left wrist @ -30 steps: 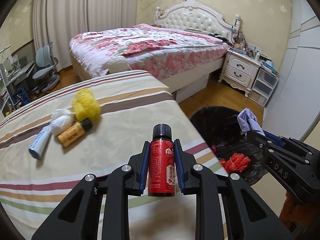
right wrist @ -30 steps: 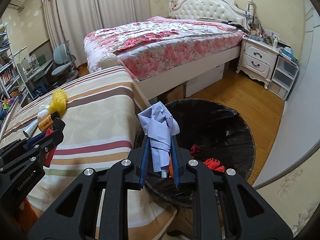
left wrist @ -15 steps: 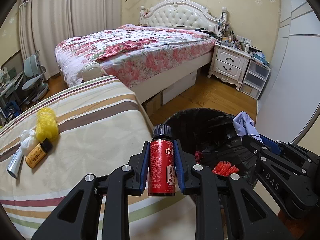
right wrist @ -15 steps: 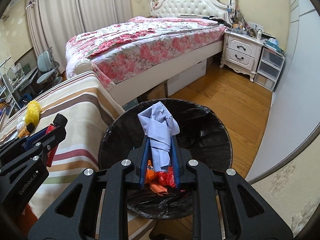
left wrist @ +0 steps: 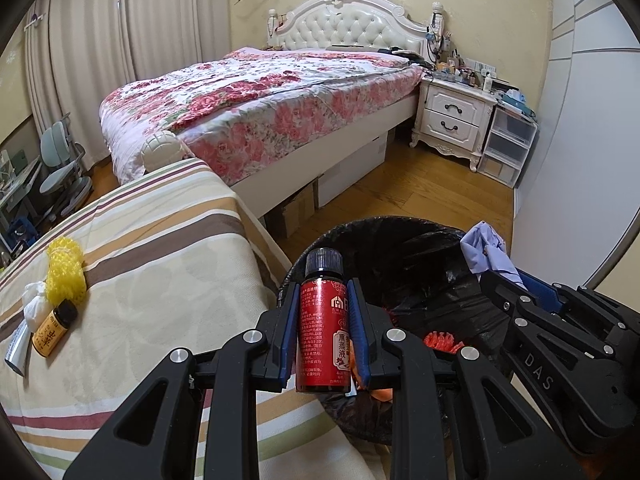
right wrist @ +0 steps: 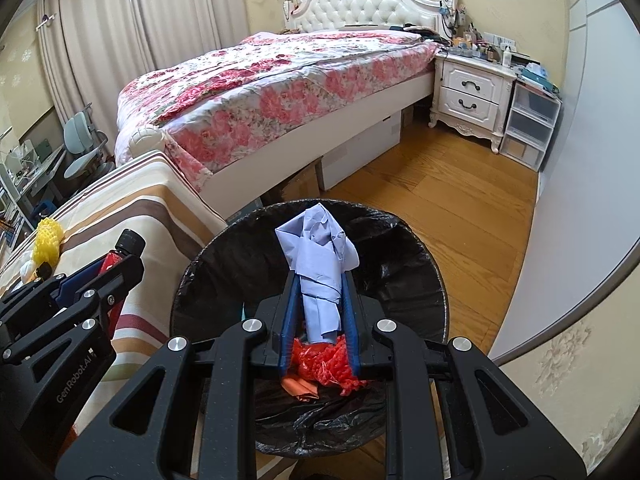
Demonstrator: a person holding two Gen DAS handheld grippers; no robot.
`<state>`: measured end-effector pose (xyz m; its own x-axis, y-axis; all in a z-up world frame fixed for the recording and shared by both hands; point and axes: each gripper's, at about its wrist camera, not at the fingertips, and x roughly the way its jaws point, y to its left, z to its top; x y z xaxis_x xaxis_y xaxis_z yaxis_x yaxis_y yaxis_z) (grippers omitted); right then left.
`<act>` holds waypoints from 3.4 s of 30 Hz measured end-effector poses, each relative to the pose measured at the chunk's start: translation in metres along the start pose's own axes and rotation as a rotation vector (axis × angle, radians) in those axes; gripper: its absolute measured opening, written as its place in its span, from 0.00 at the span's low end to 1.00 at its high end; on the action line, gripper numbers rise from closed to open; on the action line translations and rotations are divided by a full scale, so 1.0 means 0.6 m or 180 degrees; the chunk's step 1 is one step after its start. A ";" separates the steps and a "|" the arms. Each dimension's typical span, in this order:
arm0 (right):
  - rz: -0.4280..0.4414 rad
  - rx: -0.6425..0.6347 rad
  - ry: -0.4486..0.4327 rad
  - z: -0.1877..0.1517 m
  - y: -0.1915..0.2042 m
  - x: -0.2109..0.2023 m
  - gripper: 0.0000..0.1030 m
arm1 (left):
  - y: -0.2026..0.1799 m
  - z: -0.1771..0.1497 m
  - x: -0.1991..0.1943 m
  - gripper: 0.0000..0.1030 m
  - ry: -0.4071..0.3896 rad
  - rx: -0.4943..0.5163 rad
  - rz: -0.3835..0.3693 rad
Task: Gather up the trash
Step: 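Carry the red can and lavender cloth over the bin and open both tools, then move both tools back toward the remaining items on the bedspread, then grasp the amber bottle with the right tool while the left tool holds the white tube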
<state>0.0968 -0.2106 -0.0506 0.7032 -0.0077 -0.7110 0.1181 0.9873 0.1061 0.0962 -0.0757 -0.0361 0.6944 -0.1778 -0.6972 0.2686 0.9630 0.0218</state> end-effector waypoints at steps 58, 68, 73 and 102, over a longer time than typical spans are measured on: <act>0.0732 -0.1044 0.0359 -0.070 0.379 0.000 0.60 | 0.405 -0.137 -0.116 0.68 0.0147 -0.1222 0.1200; 0.0769 -0.1255 0.0399 -0.081 0.432 0.001 0.64 | 0.457 -0.135 -0.093 0.61 0.0298 -0.1319 0.1053; 0.0778 -0.1303 0.0401 -0.083 0.450 0.003 0.65 | 0.464 -0.142 -0.086 0.33 0.0386 -0.1247 0.0977; 0.0735 -0.1320 0.0434 -0.082 0.573 0.022 0.72 | 0.514 -0.180 -0.126 0.22 0.0314 -0.1355 0.0980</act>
<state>0.1119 0.1367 -0.0578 0.5767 0.2124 -0.7889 -0.3386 0.9409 0.0057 0.0546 0.2568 -0.0538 0.6269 0.1260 -0.7688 -0.2465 0.9682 -0.0423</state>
